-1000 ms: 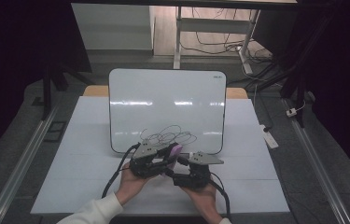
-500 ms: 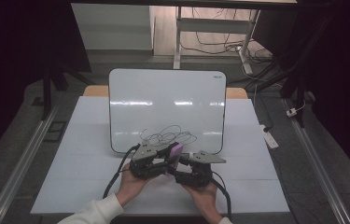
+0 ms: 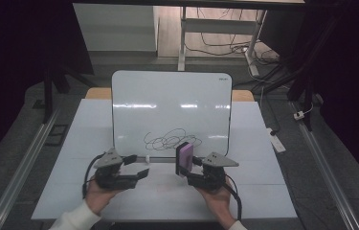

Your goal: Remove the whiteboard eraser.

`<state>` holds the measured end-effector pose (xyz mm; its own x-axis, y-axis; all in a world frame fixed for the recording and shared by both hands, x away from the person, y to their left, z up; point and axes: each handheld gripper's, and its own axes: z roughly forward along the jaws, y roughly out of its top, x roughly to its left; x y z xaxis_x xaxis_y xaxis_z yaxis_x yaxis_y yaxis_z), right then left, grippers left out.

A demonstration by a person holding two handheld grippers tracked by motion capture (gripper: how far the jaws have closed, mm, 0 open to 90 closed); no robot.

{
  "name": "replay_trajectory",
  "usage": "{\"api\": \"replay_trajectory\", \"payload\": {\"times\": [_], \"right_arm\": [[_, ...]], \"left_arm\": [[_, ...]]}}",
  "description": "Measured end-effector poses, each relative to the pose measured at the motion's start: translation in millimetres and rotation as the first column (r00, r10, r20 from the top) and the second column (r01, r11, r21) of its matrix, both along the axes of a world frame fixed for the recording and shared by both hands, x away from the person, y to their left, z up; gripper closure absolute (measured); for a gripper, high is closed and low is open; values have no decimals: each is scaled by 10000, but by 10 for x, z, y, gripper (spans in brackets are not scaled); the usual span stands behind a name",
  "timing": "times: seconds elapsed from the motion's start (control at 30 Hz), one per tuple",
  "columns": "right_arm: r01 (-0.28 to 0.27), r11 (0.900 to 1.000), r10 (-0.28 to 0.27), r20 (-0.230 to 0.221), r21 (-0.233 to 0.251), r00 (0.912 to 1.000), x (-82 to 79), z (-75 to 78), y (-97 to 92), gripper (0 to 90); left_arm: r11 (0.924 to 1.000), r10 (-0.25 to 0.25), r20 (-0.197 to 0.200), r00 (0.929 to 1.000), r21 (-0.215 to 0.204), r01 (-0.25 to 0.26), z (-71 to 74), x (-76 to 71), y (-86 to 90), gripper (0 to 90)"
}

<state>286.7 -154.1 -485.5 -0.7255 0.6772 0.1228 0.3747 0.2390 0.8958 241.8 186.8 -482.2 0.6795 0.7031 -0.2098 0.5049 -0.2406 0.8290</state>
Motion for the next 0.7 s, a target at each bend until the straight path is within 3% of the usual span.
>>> {"api": "replay_trajectory", "payload": {"times": [0.13,0.27,0.37,0.7], "right_arm": [[284,9995,-279,290,-167,9992,40,64,-74,400],[528,9983,-515,539,-241,9972,68,105,-124,400],[813,9964,-796,688,-224,9945,104,144,-176,400],[1832,9799,-1716,1352,-791,9758,246,282,-270,401]], "left_arm": [[9977,680,-665,9955,29,-679,-154,-174,377,292],[9926,1211,-857,9889,203,-1198,-211,-284,585,290],[9886,1428,-857,9860,611,-1379,-262,-308,630,280],[9866,1426,-1003,9847,937,-1334,-336,-237,632,263]]}}
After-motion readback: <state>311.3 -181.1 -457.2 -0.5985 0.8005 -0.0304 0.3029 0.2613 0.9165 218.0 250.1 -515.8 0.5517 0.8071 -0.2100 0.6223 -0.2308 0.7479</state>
